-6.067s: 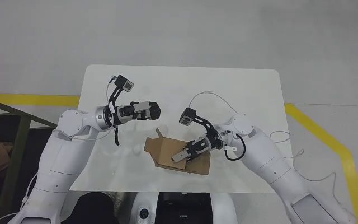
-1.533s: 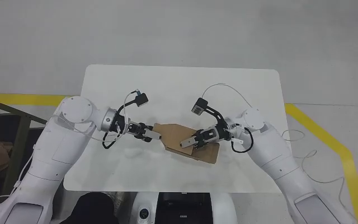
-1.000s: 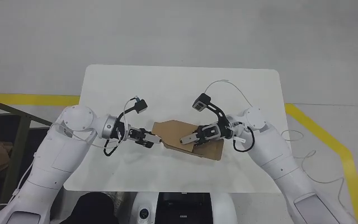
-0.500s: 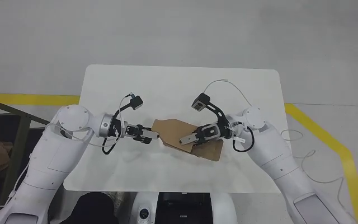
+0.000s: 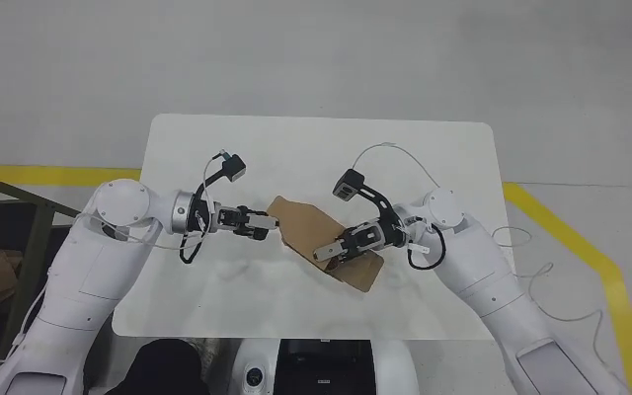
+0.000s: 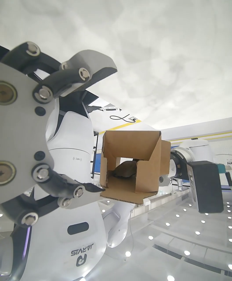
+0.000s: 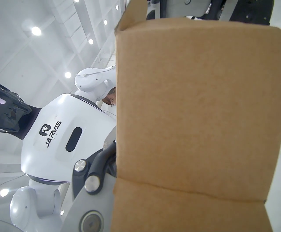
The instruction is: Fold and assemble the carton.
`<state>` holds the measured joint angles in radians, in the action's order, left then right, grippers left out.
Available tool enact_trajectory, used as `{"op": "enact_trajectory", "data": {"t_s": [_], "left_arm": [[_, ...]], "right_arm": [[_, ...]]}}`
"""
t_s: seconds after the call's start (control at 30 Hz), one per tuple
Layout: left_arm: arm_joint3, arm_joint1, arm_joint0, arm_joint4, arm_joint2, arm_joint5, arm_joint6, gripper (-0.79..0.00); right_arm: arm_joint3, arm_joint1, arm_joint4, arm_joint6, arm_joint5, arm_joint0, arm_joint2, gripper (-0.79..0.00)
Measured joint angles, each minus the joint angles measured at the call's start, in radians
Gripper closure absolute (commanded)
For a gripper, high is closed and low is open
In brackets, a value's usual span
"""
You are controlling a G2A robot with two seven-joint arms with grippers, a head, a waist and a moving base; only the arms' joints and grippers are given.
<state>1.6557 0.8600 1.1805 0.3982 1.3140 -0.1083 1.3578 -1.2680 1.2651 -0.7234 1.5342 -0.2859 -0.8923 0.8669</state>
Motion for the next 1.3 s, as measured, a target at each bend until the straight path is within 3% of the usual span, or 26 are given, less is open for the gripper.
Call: {"op": "enact_trajectory", "data": {"t_s": [0.43, 0.83, 1.3], "left_arm": [[0.019, -0.005, 0.012, 0.028, 0.017, -0.013, 0.003, -0.785], [0.007, -0.013, 0.007, -0.047, 0.015, 0.015, 0.017, -0.785], [0.008, -0.014, 0.058, 0.012, 0.011, 0.023, -0.011, -0.785]], "right_arm": [[0.038, 0.004, 0.020, -0.012, 0.002, 0.009, -0.003, 0.000], [0.039, 0.007, 0.025, 0.002, 0.008, 0.017, -0.022, 0.000], [0.000, 0.003, 0.016, -0.011, -0.011, 0.010, 0.002, 0.000]]}}
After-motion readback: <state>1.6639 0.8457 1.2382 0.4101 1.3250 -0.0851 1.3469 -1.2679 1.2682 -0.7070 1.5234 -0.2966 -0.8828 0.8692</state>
